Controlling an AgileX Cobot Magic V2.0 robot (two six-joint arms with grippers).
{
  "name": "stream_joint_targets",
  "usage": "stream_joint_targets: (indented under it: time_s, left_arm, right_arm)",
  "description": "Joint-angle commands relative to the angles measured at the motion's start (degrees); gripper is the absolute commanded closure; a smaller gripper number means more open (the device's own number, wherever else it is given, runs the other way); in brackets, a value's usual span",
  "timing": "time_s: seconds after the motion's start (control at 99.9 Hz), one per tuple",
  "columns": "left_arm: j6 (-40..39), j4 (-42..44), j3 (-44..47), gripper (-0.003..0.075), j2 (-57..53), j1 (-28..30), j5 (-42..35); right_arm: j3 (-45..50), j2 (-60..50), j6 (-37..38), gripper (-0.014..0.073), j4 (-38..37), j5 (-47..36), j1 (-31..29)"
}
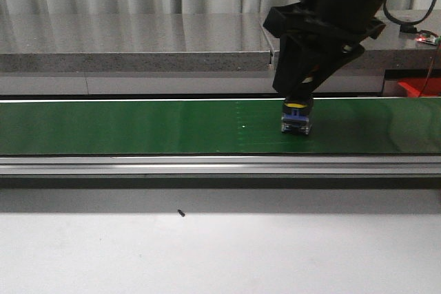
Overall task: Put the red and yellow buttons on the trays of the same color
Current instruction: 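Lower the right gripper onto the arriving red button and grasp, then carry the red button into the red tray and open the right gripper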
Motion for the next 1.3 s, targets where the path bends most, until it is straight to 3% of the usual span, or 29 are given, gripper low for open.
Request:
stream_joint_targets:
  time_s: [0.0, 0.19, 0.39, 0.661, 1.031, 1.291]
  left_arm:
    - [-0.1, -0.3, -1.5, 0.0741, 0.5, -0.4, -4.5]
    - [-0.1, -0.3, -1.5, 0.0741, 0.5, -0.4, -4.5]
    - [-0.1, -0.3, -1.5, 0.0741, 0.5, -0.4, -4.5]
    - [-0.1, -0.3, -1.5, 0.0741, 0.5, -0.4, -4.5]
    - [-0.1, -0.3, -1.5, 0.0741, 0.5, -0.4, -4.5]
    - [-0.1, -0.3, -1.5, 0.0741, 0.5, -0.4, -4.5]
  right_arm:
    - [-3.7, -3.5, 0.4, 0.0492, 0.4, 1.2, -2.3]
    - [-12.2, -5.6, 1.0, 0.0492, 0.4, 5.3, -11.7]
    - [-20.3, -5.6, 1.1, 0.0493, 0.4, 7.2, -25.7]
    - [-21.7, -3.8, 1.1, 0.0493, 0.5, -0.5, -39.9]
    - [-21.9, 9.8, 1.0, 0.0493, 0.4, -11.5, -44.9]
    - [-30.8, 18.5, 1.0, 0.0493, 4.0, -7.7, -44.9]
